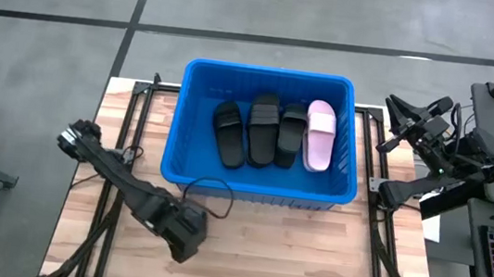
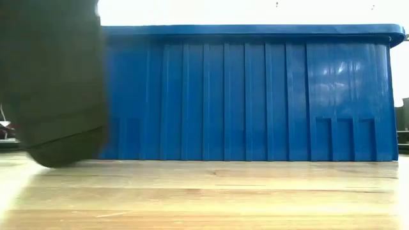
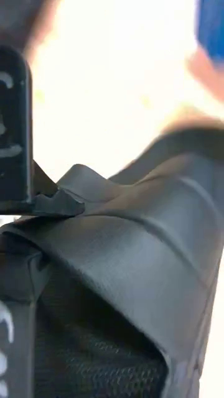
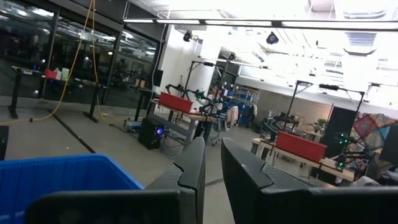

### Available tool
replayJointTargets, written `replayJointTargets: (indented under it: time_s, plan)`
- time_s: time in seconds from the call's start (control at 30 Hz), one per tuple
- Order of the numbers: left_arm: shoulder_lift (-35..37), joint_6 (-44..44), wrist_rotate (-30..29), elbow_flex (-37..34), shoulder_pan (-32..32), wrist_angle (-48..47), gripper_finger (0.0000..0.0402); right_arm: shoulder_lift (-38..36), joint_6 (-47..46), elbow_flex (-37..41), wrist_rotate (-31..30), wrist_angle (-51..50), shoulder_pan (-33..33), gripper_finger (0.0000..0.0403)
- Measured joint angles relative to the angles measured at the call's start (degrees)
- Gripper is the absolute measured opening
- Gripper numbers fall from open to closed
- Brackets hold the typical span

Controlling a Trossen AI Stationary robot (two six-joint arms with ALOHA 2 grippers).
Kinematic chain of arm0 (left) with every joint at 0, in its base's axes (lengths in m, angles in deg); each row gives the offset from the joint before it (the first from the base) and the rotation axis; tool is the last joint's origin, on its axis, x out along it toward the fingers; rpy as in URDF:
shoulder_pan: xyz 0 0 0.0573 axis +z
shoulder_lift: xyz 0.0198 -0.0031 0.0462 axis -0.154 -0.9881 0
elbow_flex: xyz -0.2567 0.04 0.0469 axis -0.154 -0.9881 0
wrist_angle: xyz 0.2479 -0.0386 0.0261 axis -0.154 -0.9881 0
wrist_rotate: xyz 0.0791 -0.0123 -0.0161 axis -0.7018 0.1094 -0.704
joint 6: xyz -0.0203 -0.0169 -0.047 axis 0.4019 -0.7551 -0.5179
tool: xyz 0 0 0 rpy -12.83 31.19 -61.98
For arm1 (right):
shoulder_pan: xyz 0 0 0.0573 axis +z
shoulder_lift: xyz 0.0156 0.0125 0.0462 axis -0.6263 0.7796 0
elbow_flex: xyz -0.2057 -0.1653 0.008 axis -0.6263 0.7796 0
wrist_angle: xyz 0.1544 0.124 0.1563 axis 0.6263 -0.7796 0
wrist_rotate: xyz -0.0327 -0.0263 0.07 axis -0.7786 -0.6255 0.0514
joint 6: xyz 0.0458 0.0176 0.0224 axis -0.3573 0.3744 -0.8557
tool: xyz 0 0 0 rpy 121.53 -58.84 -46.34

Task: Pick and place slides into bin
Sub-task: Put the black slide into the blue bin

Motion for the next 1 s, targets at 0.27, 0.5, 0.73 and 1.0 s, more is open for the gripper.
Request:
replayJointTargets:
  time_s: [0.27, 0.5, 0.73, 1.0]
  plan:
    - [3.9, 6.8, -1.0, 0.4, 0.4, 23.5, 0.0, 0.0, 0.6, 0.0, 0.0, 0.0, 0.0, 0.0044]
    - [3.4, 20.4, -15.6, 0.3, 3.2, 42.6, 0.0, 0.0, 0.6, 0.0, 0.0, 0.0, 0.0, 0.0044]
    - [3.7, 39.2, -29.8, 0.3, 8.9, 55.0, 0.0, 0.0, 0.2, 0.0, 0.0, 0.0, 0.0, 0.0044]
    - [3.8, 47.0, -41.4, 1.3, 15.9, 58.0, 0.0, 0.0, 0.0, 0.0, 0.0, 0.0, 0.0, 0.0044]
